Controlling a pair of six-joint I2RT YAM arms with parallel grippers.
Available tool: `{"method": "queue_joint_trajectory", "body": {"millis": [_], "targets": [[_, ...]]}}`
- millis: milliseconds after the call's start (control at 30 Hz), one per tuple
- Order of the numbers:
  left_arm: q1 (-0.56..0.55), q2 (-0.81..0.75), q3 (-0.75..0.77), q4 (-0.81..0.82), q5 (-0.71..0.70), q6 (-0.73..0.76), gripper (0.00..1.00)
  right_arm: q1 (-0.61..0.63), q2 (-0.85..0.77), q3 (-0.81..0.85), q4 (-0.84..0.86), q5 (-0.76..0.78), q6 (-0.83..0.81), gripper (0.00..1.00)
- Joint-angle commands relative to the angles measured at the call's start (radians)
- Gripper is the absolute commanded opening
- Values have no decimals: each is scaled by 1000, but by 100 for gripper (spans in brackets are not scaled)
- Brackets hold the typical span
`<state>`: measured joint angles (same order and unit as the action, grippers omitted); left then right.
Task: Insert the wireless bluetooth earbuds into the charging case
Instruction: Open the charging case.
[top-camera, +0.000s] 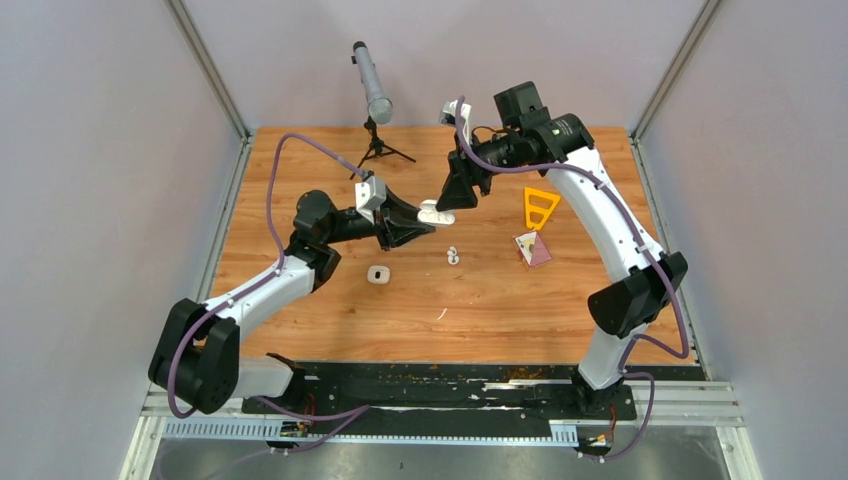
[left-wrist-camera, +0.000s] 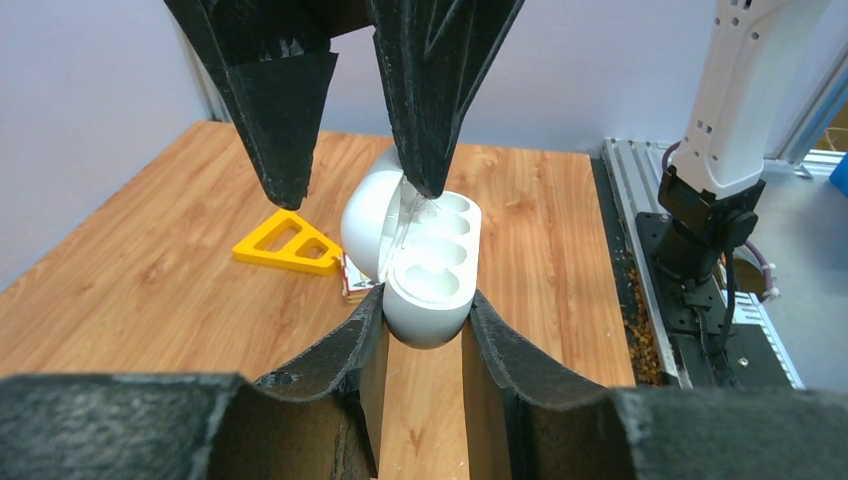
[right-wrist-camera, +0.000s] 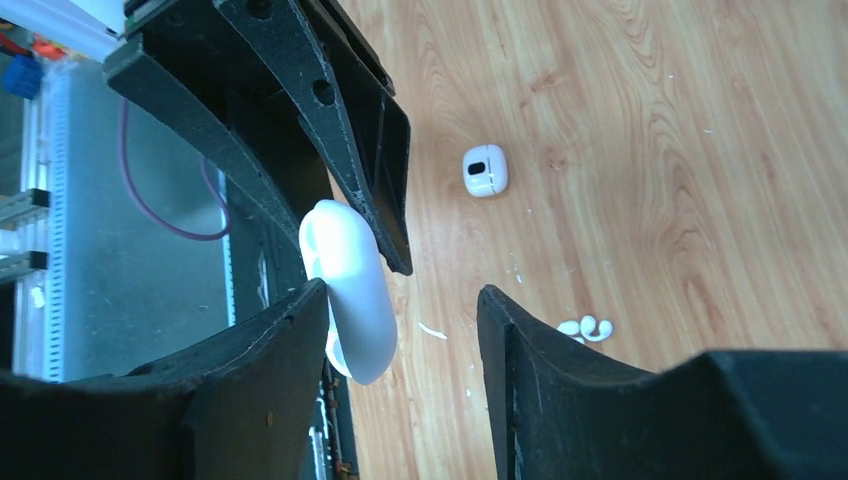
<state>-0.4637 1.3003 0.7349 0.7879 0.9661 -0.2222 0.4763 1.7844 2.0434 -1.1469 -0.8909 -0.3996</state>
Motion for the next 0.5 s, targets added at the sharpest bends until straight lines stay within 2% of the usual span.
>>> {"method": "queue_joint_trajectory", "body": {"millis": [0,167,300,367,467], "targets": [[-6,-9,-1,51,9,3,0,-13,6,44,38,-102,70,57],[-4,-6,-2,26,-26,-16,0,-34,-14,84,65,-213,104,62],[5,-14,17,-14,-19,-22,0,-95,-44,137,77,-175,111,65],[13,-18,24,-28,-14,-35,0,-147,-62,117,87,-174,111,65],[32,-30,35,-34,0,-85,0,-231,-95,17,120,-146,106,60]]}}
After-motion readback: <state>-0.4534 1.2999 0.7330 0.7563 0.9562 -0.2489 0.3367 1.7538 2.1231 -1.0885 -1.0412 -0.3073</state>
